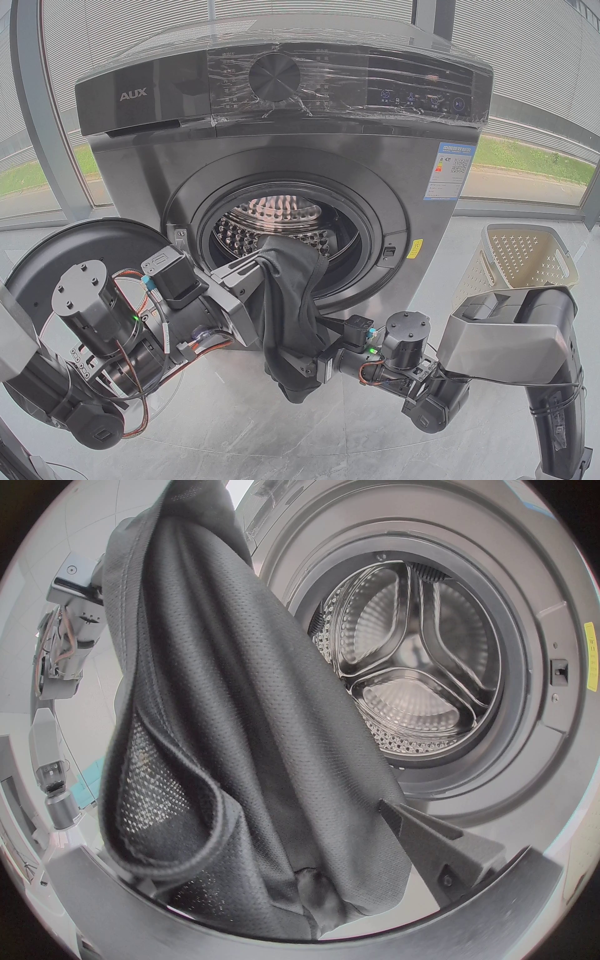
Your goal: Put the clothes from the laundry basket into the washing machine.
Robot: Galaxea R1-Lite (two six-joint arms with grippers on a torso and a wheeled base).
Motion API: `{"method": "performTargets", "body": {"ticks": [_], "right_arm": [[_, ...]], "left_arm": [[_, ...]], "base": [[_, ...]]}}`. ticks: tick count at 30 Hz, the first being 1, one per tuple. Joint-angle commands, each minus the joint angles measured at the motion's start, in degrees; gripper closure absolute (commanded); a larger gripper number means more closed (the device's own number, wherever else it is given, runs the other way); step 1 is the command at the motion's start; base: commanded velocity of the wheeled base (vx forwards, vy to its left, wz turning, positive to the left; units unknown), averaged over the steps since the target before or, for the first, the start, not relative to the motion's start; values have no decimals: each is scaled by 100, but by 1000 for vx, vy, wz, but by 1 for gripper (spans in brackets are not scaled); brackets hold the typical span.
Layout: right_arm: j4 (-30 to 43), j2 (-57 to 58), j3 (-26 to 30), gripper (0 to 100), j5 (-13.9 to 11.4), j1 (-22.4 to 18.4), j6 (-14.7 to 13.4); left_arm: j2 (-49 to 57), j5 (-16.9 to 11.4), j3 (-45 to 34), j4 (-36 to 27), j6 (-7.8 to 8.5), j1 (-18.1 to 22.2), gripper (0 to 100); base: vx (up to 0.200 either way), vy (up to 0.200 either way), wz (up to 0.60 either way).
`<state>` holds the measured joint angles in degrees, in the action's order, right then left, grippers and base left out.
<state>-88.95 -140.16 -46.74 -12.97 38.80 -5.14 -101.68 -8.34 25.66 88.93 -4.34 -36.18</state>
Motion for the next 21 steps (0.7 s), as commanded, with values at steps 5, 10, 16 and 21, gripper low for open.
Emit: {"method": "performTargets", "body": {"ticks": [5, 10, 16, 21], "right_arm": [[10, -196, -380, 0, 5, 31, -30], [-17, -311, -573, 0, 31, 84, -30], [-43, -284, -494, 100, 49, 198, -39], [-52, -170, -266, 100, 49, 303, -57]], "left_arm": [[8, -1, 0, 1, -5, -29, 100], [-1, -1, 0, 1, -14, -29, 100], [-80, -1, 53, 1, -23, 15, 100], [-203, 16, 71, -7, -93, 94, 100]], "base": [[0, 0, 0], [0, 0, 0], [0, 0, 0], [0, 0, 0]]}}
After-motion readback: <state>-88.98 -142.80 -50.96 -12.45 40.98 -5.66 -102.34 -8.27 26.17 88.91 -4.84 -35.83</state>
